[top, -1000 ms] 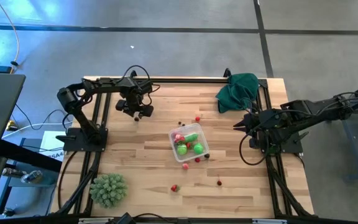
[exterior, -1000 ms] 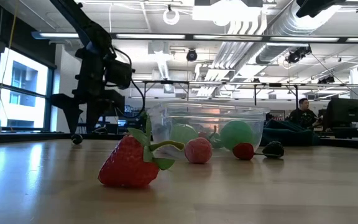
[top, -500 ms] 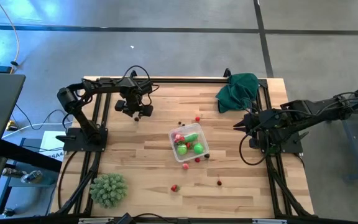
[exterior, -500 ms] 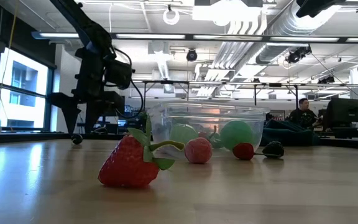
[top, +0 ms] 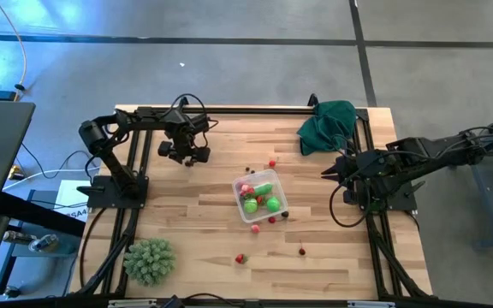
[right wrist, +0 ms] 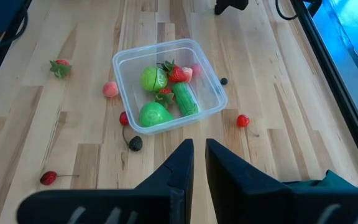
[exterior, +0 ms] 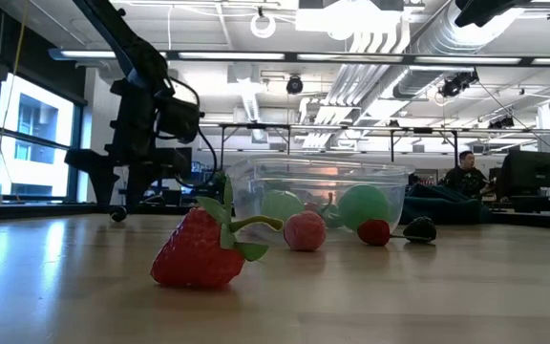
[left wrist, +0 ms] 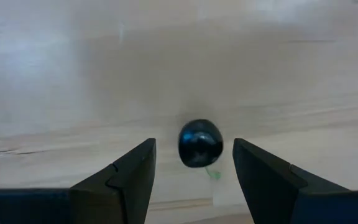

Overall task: Pick and placing Produce into tupperware
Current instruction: Put the black cherry into the transparent container

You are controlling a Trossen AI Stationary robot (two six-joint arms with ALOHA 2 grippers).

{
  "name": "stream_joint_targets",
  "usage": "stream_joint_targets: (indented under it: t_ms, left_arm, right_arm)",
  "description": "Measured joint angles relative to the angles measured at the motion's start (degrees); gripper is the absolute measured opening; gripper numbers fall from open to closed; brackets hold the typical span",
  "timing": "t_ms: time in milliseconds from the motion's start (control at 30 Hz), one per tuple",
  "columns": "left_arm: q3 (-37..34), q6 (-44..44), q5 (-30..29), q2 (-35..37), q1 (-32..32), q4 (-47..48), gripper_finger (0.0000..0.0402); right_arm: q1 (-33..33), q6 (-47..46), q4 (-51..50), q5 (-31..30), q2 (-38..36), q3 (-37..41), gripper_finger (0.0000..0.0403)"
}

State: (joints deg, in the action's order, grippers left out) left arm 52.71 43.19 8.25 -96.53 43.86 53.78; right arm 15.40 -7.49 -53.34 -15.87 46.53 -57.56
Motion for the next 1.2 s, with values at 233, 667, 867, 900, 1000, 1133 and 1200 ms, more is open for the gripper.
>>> stream_joint_targets:
  t_ms: [233, 667, 867, 900, 1000, 1133, 1200]
  left_arm:
    - [0.0, 3.29, -1.2, 0.0, 0.0, -0.47, 0.0205]
    - [0.0, 3.99, -1.85, 0.0, 0.0, -1.31, 0.0205]
    - [0.02, 4.25, -1.88, -0.11, 0.0, -1.33, 0.0205]
    - [0.02, 4.26, -1.88, -0.23, 0.0, -1.35, 0.0205]
    - [0.02, 4.27, -1.84, -0.88, 0.0, -1.33, 0.0204]
    - [0.02, 3.8, -1.11, -2.12, 0.0, -1.36, 0.0204]
    - [0.04, 3.77, -0.69, -2.28, 0.0, -1.37, 0.0204]
  right_arm:
    - [0.01, 0.01, 0.0, 0.01, -0.01, 0.0, 0.0032]
    - [0.0, 0.0, 0.0, -0.01, 0.01, 0.0, 0.0032]
    - [0.0, 0.0, 0.0, -0.01, -0.01, 0.0, 0.0032]
    - [0.0, 0.0, 0.0, -0.01, -0.01, 0.0, 0.0032]
    - [0.02, 0.0, 0.0, -0.01, 0.01, 0.0, 0.0032]
    - [0.01, 0.0, 0.0, -0.01, 0.01, 0.0, 0.0032]
    - [0.0, 0.0, 0.0, -0.01, 0.0, 0.0, 0.0032]
